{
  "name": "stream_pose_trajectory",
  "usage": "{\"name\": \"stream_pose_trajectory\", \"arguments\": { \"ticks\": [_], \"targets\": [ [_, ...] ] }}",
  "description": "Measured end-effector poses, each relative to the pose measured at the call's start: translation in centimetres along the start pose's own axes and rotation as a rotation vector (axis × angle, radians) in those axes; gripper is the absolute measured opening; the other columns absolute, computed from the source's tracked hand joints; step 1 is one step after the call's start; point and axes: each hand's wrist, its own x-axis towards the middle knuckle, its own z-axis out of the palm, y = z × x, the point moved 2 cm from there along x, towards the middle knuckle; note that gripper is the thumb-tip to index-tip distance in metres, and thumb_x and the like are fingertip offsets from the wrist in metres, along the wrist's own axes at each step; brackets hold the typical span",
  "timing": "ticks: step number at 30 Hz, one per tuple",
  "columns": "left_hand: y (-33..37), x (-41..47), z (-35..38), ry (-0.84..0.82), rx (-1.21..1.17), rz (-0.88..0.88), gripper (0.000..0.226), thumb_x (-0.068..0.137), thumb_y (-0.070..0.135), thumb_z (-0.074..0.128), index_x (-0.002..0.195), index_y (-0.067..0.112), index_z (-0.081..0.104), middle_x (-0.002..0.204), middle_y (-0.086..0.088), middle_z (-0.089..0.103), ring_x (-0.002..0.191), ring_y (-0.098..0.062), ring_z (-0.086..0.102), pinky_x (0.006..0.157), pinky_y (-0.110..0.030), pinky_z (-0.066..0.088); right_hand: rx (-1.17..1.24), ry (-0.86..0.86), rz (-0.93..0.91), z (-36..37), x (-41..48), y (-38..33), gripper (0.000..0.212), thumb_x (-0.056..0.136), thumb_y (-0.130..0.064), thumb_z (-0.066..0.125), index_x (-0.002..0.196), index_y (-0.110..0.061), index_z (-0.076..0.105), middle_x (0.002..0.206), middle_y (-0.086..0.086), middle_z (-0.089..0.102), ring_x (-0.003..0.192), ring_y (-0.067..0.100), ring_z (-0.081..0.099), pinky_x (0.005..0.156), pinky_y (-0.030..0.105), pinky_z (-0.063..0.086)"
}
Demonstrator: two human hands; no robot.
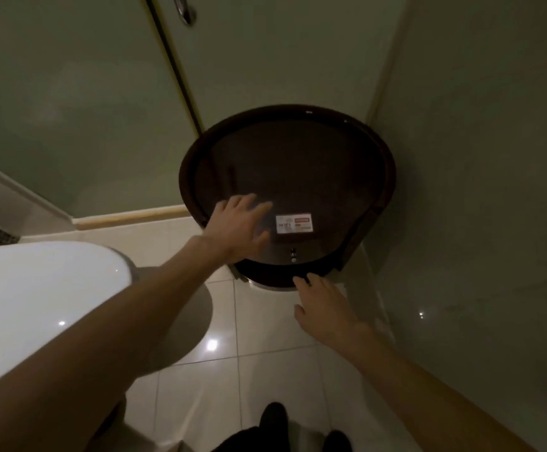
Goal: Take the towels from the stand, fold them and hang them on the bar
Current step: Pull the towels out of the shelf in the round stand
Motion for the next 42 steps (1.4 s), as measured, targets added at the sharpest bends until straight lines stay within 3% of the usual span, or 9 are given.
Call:
{"name": "stream_pose_trajectory", "arguments": {
  "ticks": [5, 10, 13, 18, 25, 29, 36, 39, 42],
  "targets": [
    [-1.3, 6.6, 7.3, 0.03, 0.029, -0.04, 0.064, 0.092, 0.055, 0.039, 0.148, 0.032, 0.021, 0.155, -0.012, 0.021, 0.14, -0.035, 0.023, 0.112, -0.052, 0.022, -0.141, 0.055, -0.075, 6.6, 6.4, 3.5, 0.043, 0.091, -0.024, 0.053, 0.131, -0.015, 0.043, 0.123, 0.013, 0.05, 0.108, 0.028, 0.051, 0.086, 0.034, 0.043],
    [-2.2, 11.3, 13.3, 0.089, -0.015, -0.058, 0.062, 0.091, 0.06, 0.035, 0.147, 0.036, 0.022, 0.155, -0.013, 0.02, 0.14, -0.036, 0.023, 0.109, -0.057, 0.022, -0.187, 0.228, -0.101, 11.1, 12.2, 5.7, 0.042, 0.092, -0.025, 0.051, 0.132, -0.014, 0.042, 0.123, 0.014, 0.05, 0.102, 0.029, 0.054, 0.075, 0.035, 0.046],
    [-2.6, 13.2, 15.3, 0.142, -0.045, -0.058, 0.063, 0.09, 0.062, 0.034, 0.147, 0.037, 0.024, 0.154, -0.012, 0.023, 0.139, -0.035, 0.024, 0.108, -0.058, 0.022, -0.205, 0.368, -0.113, 12.4, 14.6, 6.2, 0.039, 0.091, -0.025, 0.052, 0.127, -0.013, 0.045, 0.116, 0.014, 0.054, 0.096, 0.029, 0.057, 0.066, 0.034, 0.043],
    [-2.5, 15.0, 17.1, 0.317, -0.024, -0.074, 0.063, 0.086, 0.066, 0.035, 0.143, 0.039, 0.034, 0.146, -0.009, 0.035, 0.132, -0.034, 0.031, 0.104, -0.057, 0.023, -0.225, 0.606, -0.18, 13.4, 16.4, 6.9, 0.016, 0.092, -0.022, 0.048, 0.097, -0.009, 0.057, 0.084, 0.009, 0.055, 0.07, 0.026, 0.056, 0.053, 0.03, 0.03],
    [-2.8, 15.7, 17.4, 0.36, -0.007, -0.085, 0.061, 0.083, 0.068, 0.032, 0.139, 0.044, 0.04, 0.144, -0.008, 0.038, 0.131, -0.038, 0.034, 0.101, -0.059, 0.027, -0.206, 0.779, -0.248, 14.3, 17.4, 7.6, 0.024, 0.095, -0.023, 0.045, 0.072, -0.017, 0.041, 0.067, 0.001, 0.044, 0.056, 0.016, 0.043, 0.048, 0.028, 0.031],
    [-2.8, 15.5, 17.2, 0.331, -0.015, -0.091, 0.066, 0.077, 0.071, 0.031, 0.138, 0.047, 0.04, 0.143, -0.008, 0.039, 0.132, -0.039, 0.034, 0.103, -0.057, 0.03, -0.216, 0.823, -0.26, 14.6, 17.2, 7.5, 0.023, 0.092, -0.022, 0.047, 0.07, -0.017, 0.043, 0.066, 0.0, 0.043, 0.056, 0.017, 0.042, 0.049, 0.027, 0.027],
    [-2.6, 15.3, 16.9, 0.319, -0.041, -0.101, 0.073, 0.07, 0.071, 0.028, 0.138, 0.046, 0.041, 0.145, -0.011, 0.038, 0.133, -0.042, 0.034, 0.108, -0.057, 0.029, -0.245, 0.808, -0.342, 14.8, 15.7, 7.5, 0.018, 0.09, -0.02, 0.049, 0.075, -0.012, 0.057, 0.074, 0.008, 0.062, 0.064, 0.027, 0.06, 0.051, 0.029, 0.027],
    [-2.6, 15.4, 16.8, 0.302, -0.064, -0.091, 0.077, 0.068, 0.072, 0.029, 0.138, 0.043, 0.042, 0.148, -0.011, 0.038, 0.133, -0.04, 0.035, 0.109, -0.053, 0.03, -0.247, 0.781, -0.361, 15.3, 14.5, 7.4, 0.015, 0.089, -0.019, 0.046, 0.078, -0.013, 0.056, 0.079, 0.009, 0.062, 0.067, 0.027, 0.059, 0.053, 0.031, 0.027],
    [-2.8, 15.3, 17.0, 0.285, -0.072, -0.089, 0.078, 0.069, 0.072, 0.028, 0.14, 0.041, 0.041, 0.149, -0.009, 0.038, 0.134, -0.039, 0.035, 0.11, -0.052, 0.029, -0.235, 0.772, -0.374, 16.0, 13.2, 7.3, 0.016, 0.09, -0.02, 0.045, 0.074, -0.018, 0.042, 0.077, 0.008, 0.059, 0.06, 0.023, 0.044, 0.053, 0.031, 0.024]
  ]
}}
